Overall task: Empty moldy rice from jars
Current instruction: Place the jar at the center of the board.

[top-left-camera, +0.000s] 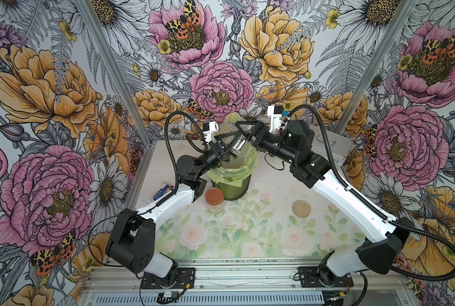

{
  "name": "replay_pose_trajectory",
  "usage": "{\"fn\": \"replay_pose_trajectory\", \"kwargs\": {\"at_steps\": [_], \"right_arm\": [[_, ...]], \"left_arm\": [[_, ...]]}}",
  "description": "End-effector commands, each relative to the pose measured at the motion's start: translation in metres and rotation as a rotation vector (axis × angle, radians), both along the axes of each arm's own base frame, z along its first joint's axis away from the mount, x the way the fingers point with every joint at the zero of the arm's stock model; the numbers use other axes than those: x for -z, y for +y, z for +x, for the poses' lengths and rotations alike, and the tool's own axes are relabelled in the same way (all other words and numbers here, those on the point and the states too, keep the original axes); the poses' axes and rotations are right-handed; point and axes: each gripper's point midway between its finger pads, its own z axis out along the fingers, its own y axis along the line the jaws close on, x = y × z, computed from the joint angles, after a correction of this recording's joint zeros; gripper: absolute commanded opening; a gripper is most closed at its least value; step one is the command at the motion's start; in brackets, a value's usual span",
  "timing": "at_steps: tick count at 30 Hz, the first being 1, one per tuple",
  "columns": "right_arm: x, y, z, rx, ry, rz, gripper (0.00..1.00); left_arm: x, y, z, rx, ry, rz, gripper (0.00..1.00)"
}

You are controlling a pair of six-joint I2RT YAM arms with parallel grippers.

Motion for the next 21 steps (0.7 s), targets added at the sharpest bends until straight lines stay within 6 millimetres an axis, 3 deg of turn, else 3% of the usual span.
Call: {"fn": "replay_pose_trajectory", "kwargs": {"at_steps": [1, 6, 8, 13, 21], "right_arm": [[0.001, 0.007, -0.002, -0.01, -0.022, -0.019, 0.47], [-0.002, 0.006, -0.002, -0.004, -0.027, -0.016, 0.44], [-0.004, 0.005, -0.003, -0.003, -0.031, -0.013, 0.37], [-0.007, 0.002, -0.003, 0.005, -0.036, -0.011, 0.32], [-0.009, 0.001, -0.003, 0.006, -0.039, -0.006, 0.2]], "left_arm": [[-0.01, 0.0, -0.013, 0.024, -0.064, -0.03, 0.0], [-0.005, -0.002, -0.014, 0.031, -0.056, -0.022, 0.13], [-0.004, -0.002, -0.014, 0.031, -0.056, -0.022, 0.22], [-0.001, -0.002, -0.013, 0.028, -0.051, -0.021, 0.36], [0.004, -0.002, -0.012, 0.021, -0.042, -0.017, 0.48]]}}
